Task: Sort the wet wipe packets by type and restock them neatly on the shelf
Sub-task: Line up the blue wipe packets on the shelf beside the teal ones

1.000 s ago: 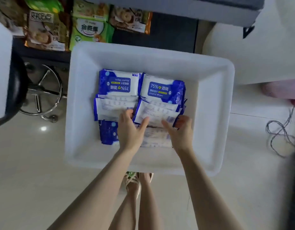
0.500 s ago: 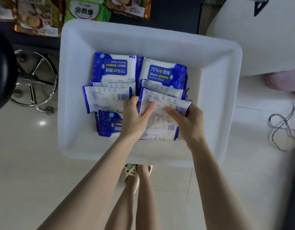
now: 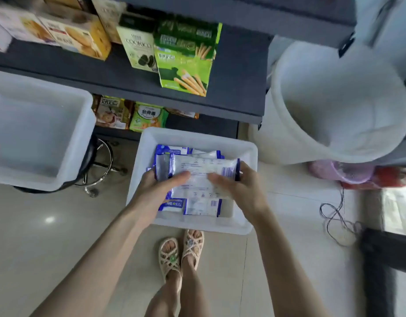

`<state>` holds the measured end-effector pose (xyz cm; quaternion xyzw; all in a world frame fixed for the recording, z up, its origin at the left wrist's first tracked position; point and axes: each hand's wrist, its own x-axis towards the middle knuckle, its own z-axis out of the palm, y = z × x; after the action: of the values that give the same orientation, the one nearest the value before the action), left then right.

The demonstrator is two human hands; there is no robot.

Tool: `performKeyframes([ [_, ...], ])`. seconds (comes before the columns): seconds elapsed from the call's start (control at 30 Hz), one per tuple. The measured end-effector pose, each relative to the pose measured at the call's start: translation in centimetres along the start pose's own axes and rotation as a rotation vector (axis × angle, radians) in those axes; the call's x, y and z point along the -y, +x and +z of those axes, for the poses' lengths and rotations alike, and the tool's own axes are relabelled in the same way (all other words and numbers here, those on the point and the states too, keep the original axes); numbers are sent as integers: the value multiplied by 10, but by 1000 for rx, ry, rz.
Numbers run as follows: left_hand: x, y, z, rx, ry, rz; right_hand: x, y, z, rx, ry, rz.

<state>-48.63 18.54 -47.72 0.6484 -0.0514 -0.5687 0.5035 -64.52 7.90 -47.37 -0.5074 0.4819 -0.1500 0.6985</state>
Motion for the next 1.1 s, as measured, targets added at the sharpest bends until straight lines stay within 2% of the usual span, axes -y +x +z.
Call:
performKeyframes([
  [0.13,-70,-74,6,-46,-52,107,86,-48,7,19,-3,-96],
  [0.27,-138,-140,13,-131,-5,320,173,-86,16,4,-6,-248],
  [0.4,-203,-186,14,-297,-116,531,258,-115,31,-134,81,-479],
  [0.5,-247,-214,16,-340,-269,673,316,-132,52,-239,202,-630],
  [0.7,-320,-244,23,-289,-490,819,387,-150,104,-308,247,-821],
  [0.8,-354,-246,18,-255,-547,888,411,-143,137,-223,173,-843],
  [0.97,-411,-236,-16,-117,-477,950,455,-114,192,-99,64,-869],
  [1.1,-462,-211,-65,-46,-385,972,493,-81,231,-46,-48,-811],
])
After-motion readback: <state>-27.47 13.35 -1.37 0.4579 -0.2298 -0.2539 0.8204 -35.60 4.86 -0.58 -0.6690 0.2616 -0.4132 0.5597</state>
